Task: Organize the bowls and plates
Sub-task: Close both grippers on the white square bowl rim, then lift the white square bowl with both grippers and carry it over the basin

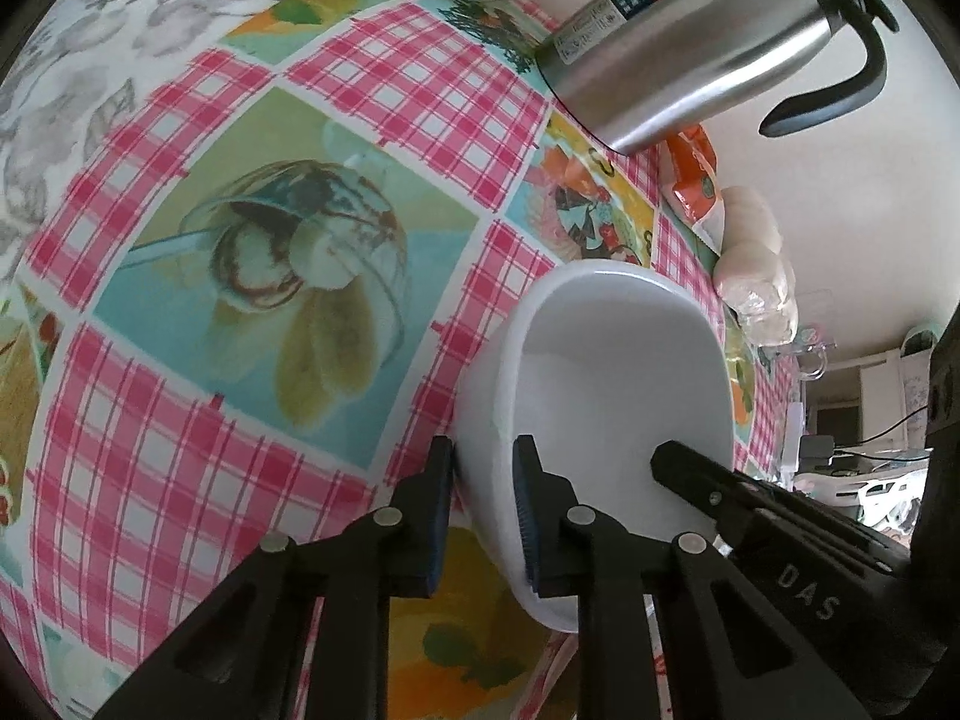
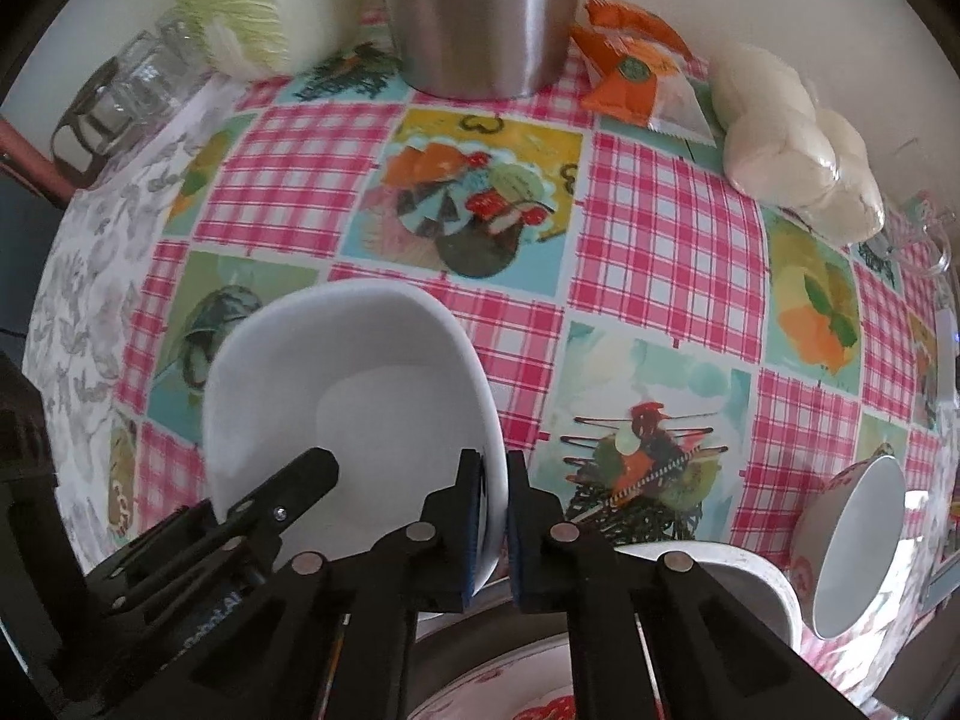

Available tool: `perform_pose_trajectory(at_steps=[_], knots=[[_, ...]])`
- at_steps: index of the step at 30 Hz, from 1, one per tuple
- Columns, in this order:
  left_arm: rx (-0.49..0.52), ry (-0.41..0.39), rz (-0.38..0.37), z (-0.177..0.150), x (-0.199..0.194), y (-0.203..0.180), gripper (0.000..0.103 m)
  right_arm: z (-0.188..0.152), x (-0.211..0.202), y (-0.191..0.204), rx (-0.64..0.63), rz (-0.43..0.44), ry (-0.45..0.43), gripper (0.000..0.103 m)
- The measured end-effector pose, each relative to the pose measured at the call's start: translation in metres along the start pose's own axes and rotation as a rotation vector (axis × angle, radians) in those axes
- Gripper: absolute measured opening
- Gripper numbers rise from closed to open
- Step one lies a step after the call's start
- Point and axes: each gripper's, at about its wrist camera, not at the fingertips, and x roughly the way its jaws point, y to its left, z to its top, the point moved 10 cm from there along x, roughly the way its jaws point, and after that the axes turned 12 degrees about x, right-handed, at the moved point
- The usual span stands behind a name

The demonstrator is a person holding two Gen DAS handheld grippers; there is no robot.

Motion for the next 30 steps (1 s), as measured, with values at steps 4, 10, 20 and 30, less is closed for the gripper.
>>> perform_pose_trajectory(at_steps=[4,10,20,30], knots=[[0.003,-0.035,0.009,-0.002,-0.018,0.002,0.021,-0.005,-0.017,0.015,-0.030,0.020,-0.024,0.008],[0.033,-0.116,0.046,-0.001,-0.059,-0.001,0.021,-0.017,-0.048,0.028,-0.063,0.059,-0.068,0.008],[0.049,-0.252,0.018,-0.019,-0.123,-0.034,0.021,-0.041,-0.118,0.023,-0.115,0.124,-0.173,0.009],[0.121,-0.326,0.039,-0.055,-0.150,-0.089,0.022,-0.073,-0.167,-0.020,-0.092,0.177,-0.270,0.009]])
